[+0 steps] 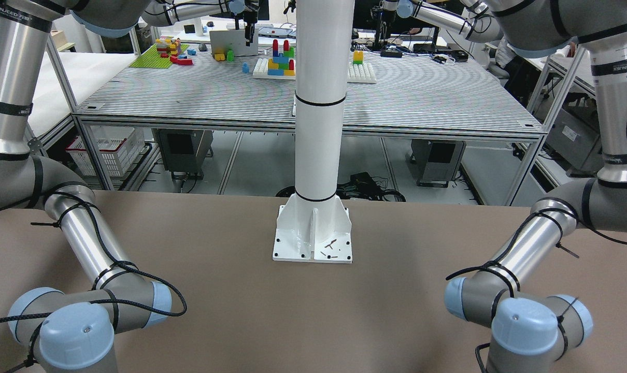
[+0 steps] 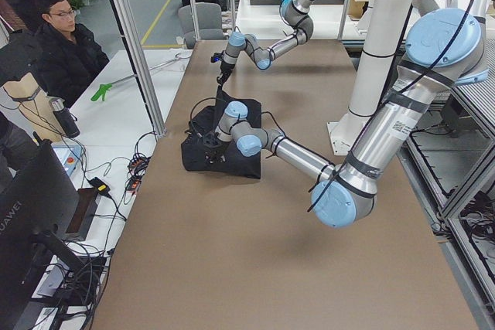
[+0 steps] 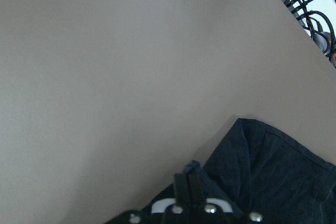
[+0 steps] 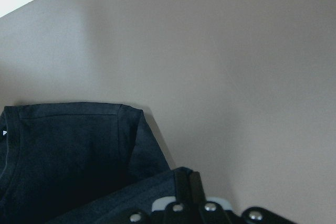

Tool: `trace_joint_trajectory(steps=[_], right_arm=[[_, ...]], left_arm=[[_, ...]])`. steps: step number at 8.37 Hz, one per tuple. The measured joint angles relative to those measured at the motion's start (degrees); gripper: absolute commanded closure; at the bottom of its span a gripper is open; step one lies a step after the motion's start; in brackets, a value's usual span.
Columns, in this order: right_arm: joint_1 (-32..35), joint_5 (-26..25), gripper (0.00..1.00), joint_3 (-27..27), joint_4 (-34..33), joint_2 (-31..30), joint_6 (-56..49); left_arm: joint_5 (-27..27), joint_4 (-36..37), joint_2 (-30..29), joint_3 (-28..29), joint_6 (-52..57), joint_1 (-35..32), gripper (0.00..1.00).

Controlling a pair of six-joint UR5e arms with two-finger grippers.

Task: Fold clothes
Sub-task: 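Lower the folded hem near the collar and open both grippers, then move the right gripper down to the folded shirt's side edge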

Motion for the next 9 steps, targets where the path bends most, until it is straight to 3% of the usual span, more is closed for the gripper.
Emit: trace_joint_trajectory(steps=[2, 5, 9], right_arm=[[-0.1, -0.3, 0.89, -2.0, 1.1, 1.2, 0.0], [-0.4, -1.8, 0.89, -5.9, 5.1, 2.0, 0.1], [-0.5, -2.9, 0.79, -7.8, 6.3, 3.4, 0.6]], left_arm=[[0.1, -3.8, -0.8, 4.1, 0.4, -0.4, 0.84], [0.2, -5.1, -1.7, 6.2, 2.2, -0.8, 0.82], [0.1, -5.3, -3.3, 9.1, 2.4, -1.5, 0.78]])
